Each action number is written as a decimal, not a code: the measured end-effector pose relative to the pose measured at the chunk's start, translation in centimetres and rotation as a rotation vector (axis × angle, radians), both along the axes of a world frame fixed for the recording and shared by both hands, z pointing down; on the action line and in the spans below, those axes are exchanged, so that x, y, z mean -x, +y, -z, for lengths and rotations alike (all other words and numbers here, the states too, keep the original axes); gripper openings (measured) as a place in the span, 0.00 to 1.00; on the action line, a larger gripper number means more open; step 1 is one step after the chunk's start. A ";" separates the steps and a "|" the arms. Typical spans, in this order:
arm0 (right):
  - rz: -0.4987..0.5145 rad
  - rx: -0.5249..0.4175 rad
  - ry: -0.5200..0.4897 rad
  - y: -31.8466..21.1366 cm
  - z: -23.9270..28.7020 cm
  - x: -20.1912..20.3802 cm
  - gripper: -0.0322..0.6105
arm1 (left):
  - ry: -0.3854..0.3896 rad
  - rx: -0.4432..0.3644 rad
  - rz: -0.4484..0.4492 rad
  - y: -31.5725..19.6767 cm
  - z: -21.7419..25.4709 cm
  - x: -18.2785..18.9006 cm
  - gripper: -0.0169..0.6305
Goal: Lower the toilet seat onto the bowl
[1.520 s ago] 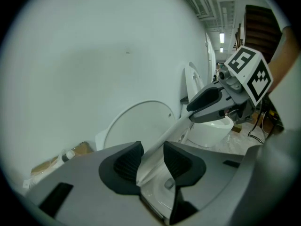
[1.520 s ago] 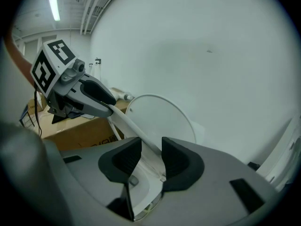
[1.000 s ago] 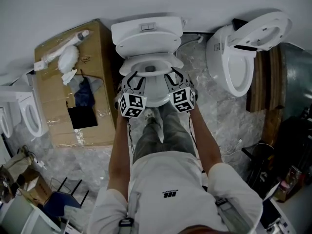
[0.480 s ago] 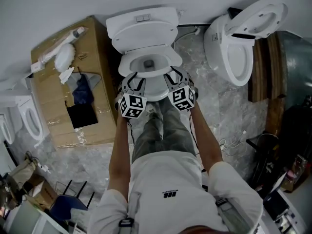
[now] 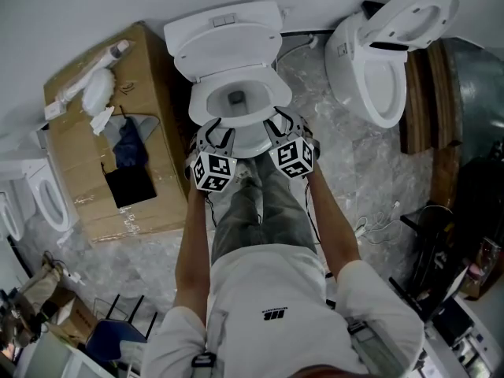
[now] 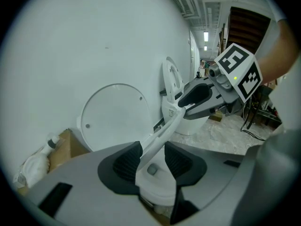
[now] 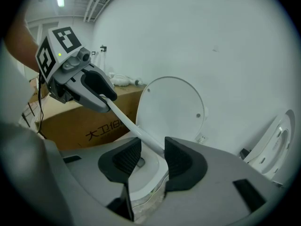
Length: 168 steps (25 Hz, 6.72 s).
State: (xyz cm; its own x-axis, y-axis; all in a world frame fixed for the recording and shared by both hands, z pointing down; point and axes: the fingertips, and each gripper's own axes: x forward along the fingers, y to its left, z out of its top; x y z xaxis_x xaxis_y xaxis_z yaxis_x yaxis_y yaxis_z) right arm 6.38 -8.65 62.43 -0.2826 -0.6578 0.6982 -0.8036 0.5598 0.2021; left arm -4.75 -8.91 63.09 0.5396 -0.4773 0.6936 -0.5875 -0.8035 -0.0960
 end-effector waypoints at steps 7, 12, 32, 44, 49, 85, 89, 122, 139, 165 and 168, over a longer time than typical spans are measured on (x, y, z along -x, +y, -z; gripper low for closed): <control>0.004 0.009 0.021 1.7 -1.1 0.0 0.27 | 0.003 0.015 -0.017 1.7 -1.2 -0.1 0.31; 0.013 0.023 0.041 3.1 -2.2 0.0 0.27 | -0.002 0.027 -0.028 3.1 -2.2 0.0 0.31; 0.065 0.088 0.097 7.9 -6.7 0.1 0.29 | -0.044 0.085 -0.063 8.0 -6.8 0.0 0.33; 0.099 0.125 0.135 10.6 -10.2 0.2 0.31 | -0.074 0.126 -0.097 10.7 -10.4 0.1 0.36; 0.111 0.141 0.151 11.5 -11.7 0.1 0.33 | -0.090 0.139 -0.106 11.7 -11.9 0.1 0.36; 0.158 0.202 0.254 16.5 -22.1 -0.1 0.36 | -0.213 0.162 -0.171 16.6 -22.4 0.1 0.40; 0.166 0.208 0.264 17.0 -23.3 -0.1 0.36 | -0.231 0.160 -0.177 17.0 -23.7 0.1 0.41; 0.228 0.323 0.325 18.5 -33.6 -0.4 0.37 | -0.356 0.239 -0.222 18.7 -34.0 0.0 0.42; 0.234 0.364 0.322 18.4 -36.7 -0.4 0.37 | -0.363 0.308 -0.222 18.7 -37.0 0.1 0.40; 0.086 0.233 0.152 15.9 -23.9 0.4 0.35 | -0.161 0.185 0.049 13.7 -24.7 1.6 0.31; 0.058 0.173 0.129 14.8 -19.3 0.7 0.35 | -0.114 0.141 0.072 12.9 -20.3 1.2 0.30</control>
State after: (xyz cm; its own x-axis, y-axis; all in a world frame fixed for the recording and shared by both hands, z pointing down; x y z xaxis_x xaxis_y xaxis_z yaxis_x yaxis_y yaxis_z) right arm 5.67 6.18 81.68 -0.2179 -0.5104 0.8319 -0.7425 0.6399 0.1981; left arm -5.96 4.04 83.36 0.4218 -0.4057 0.8109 -0.6353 -0.7703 -0.0549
